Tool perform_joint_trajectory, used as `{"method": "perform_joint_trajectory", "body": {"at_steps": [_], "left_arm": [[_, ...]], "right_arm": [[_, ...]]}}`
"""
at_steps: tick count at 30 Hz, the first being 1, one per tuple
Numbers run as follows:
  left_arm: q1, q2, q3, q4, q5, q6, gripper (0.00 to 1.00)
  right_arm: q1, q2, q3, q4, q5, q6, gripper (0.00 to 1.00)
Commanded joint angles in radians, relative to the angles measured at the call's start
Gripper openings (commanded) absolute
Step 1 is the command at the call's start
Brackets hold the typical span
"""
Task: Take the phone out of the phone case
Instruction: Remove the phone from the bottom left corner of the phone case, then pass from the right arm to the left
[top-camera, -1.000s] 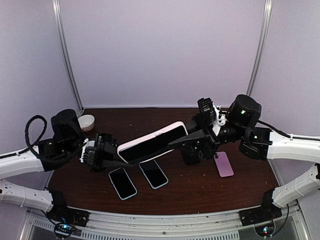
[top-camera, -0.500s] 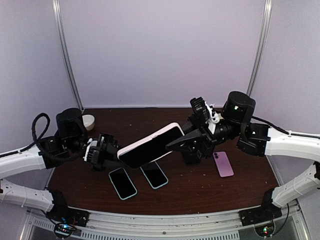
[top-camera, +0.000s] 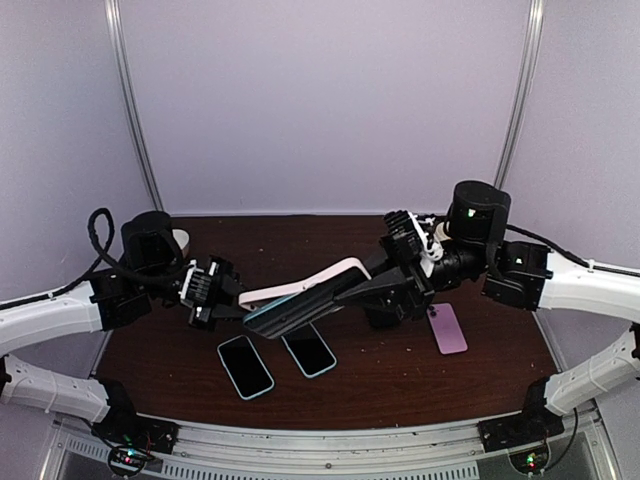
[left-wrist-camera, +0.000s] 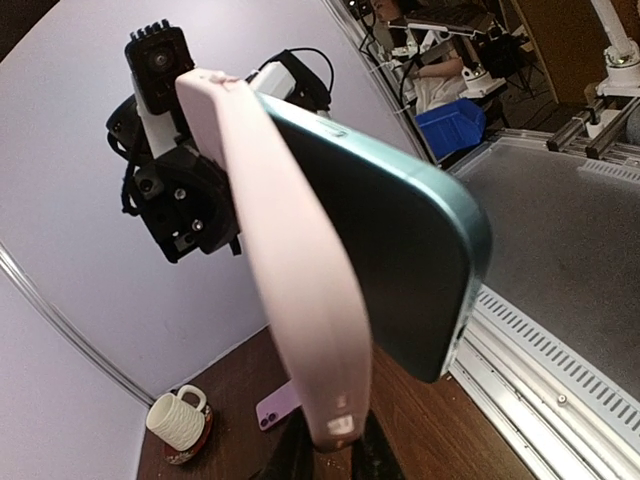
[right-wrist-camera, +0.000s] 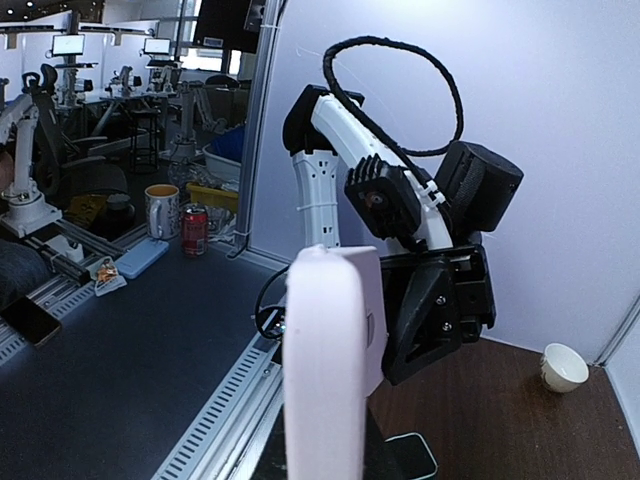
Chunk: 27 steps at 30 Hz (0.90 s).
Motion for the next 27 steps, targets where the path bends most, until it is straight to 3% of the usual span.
{"method": "perform_joint_trajectory", "body": {"at_steps": [1, 8, 12, 15, 21, 27], "left_arm": [[0.018, -0.017, 0.048, 0.052, -0.074, 0.009, 0.12], [0.018, -0.077, 0.032, -0.031, -0.206, 0.114, 0.29], [0.018, -0.121, 0.008, -0.026, -0.301, 0.151, 0.32], [0.018, -0.138, -0.003, -0.012, -0.346, 0.162, 0.29], [0.018, -0.147, 0.003, 0.001, -0.173, 0.1, 0.27], [0.003, -0.107, -0.008, 0.161, -0.055, -0.07, 0.27]], "right_arm": [[0.026, -0.061, 0.007, -0.08, 0.062, -0.115, 0.0], [0.013, -0.157, -0.033, -0.088, 0.211, -0.202, 0.0], [-0.002, -0.219, -0.059, -0.079, 0.277, -0.232, 0.0], [-0.009, -0.257, -0.064, -0.082, 0.323, -0.254, 0.0], [-0.012, -0.298, -0.108, 0.019, 0.424, -0.257, 0.0], [-0.011, -0.289, -0.12, 0.073, 0.381, -0.247, 0.0]]}}
